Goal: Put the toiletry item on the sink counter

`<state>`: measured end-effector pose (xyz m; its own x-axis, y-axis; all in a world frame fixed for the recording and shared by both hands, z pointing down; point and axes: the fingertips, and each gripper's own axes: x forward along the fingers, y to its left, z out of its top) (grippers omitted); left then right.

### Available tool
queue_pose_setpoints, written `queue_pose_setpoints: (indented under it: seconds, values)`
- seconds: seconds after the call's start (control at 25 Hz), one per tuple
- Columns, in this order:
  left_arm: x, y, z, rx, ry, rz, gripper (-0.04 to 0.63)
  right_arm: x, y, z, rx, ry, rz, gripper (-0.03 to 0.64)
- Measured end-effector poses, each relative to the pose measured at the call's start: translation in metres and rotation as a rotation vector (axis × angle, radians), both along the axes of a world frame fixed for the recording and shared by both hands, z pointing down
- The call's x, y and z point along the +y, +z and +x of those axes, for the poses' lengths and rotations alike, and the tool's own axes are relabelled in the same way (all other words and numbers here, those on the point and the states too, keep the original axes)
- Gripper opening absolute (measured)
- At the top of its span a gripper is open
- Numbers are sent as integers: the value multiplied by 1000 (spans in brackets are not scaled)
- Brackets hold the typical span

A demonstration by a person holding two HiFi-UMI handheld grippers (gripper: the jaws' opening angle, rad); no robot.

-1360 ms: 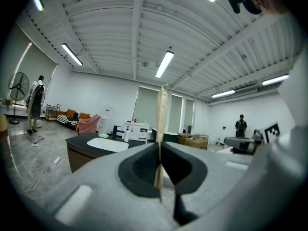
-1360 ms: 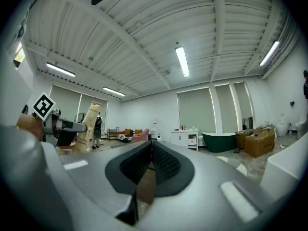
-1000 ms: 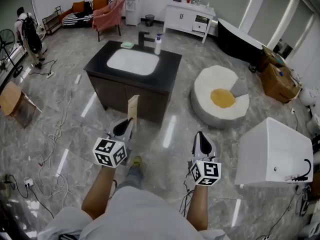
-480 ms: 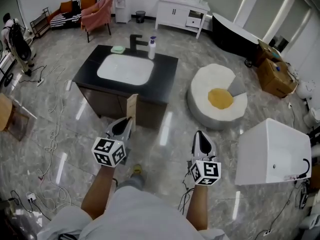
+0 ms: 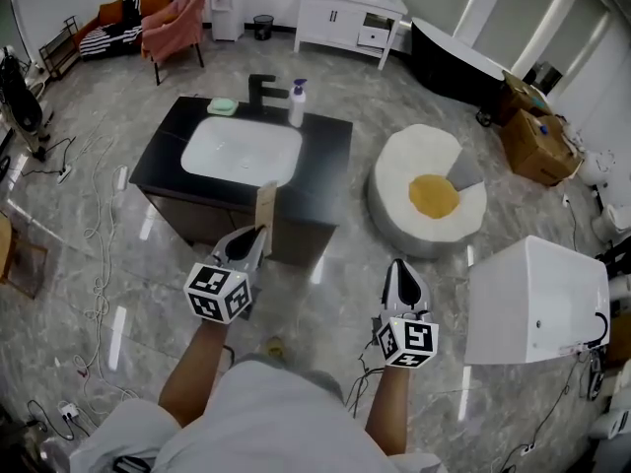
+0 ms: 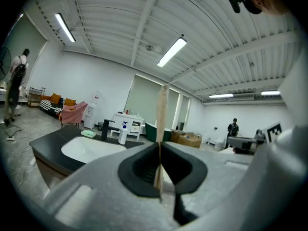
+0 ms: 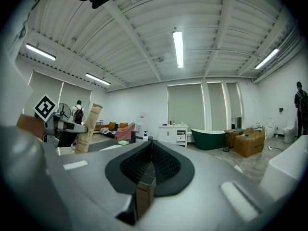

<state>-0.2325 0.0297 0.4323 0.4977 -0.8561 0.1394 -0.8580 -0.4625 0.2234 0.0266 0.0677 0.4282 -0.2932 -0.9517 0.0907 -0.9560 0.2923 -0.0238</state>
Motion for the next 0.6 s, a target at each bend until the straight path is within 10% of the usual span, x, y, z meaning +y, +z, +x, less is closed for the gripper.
queue_pose_setpoints:
  seconds: [0.6]
  values:
    - [-65, 10, 1, 15, 33, -14, 5, -71, 1, -9, -5, 16, 16, 5]
